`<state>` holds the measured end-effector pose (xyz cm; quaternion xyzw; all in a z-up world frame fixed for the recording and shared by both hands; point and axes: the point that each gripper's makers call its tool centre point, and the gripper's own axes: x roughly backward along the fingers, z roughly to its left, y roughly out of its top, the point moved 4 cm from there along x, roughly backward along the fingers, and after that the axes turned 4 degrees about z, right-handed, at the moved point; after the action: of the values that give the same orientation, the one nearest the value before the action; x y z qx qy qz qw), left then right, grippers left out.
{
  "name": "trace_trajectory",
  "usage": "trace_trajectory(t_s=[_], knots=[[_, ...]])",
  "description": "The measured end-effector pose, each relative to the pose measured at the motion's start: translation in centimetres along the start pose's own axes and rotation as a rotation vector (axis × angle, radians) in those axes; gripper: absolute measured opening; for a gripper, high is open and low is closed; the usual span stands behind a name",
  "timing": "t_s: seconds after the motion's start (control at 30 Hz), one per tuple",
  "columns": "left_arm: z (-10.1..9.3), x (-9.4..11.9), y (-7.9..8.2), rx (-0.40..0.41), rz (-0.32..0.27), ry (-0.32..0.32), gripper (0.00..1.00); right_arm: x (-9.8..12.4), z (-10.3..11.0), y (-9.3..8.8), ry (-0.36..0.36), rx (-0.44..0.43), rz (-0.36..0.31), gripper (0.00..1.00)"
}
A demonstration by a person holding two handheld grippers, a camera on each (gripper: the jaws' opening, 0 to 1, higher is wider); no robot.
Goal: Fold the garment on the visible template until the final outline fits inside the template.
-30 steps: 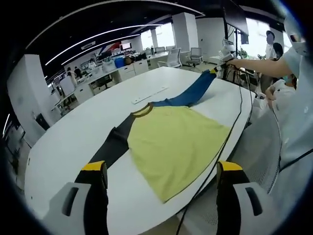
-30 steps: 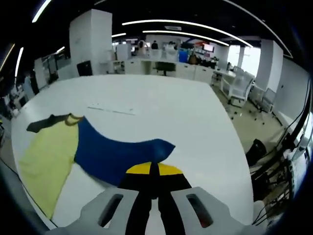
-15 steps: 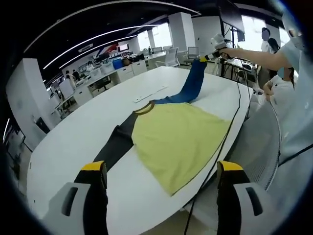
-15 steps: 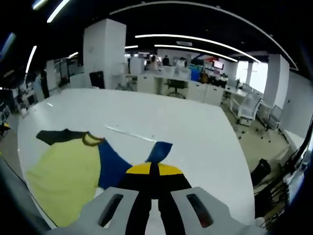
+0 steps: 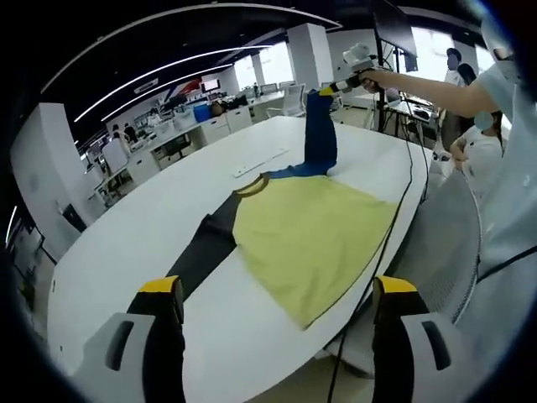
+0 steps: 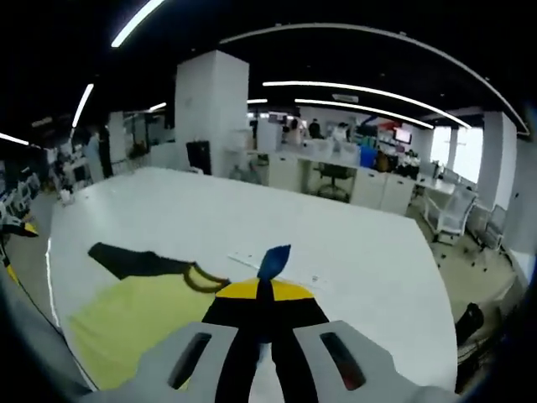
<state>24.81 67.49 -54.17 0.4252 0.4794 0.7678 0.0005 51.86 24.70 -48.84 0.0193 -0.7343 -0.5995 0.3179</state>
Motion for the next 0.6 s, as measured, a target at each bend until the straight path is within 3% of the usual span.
trace_trajectory(t_s=[0.3, 0.6], knots=[[0.6, 0.3, -0.5, 0.003, -0.013, -0.022, 0.91, -3.9, 4.8, 2.1, 0.080, 0.017, -0.011, 0.03], [1.4, 0.5, -0.7, 0.010, -0.013, -0.016, 0.91, -6.6, 9.4, 2.1, 0.135, 0.025, 0.006, 0.03]])
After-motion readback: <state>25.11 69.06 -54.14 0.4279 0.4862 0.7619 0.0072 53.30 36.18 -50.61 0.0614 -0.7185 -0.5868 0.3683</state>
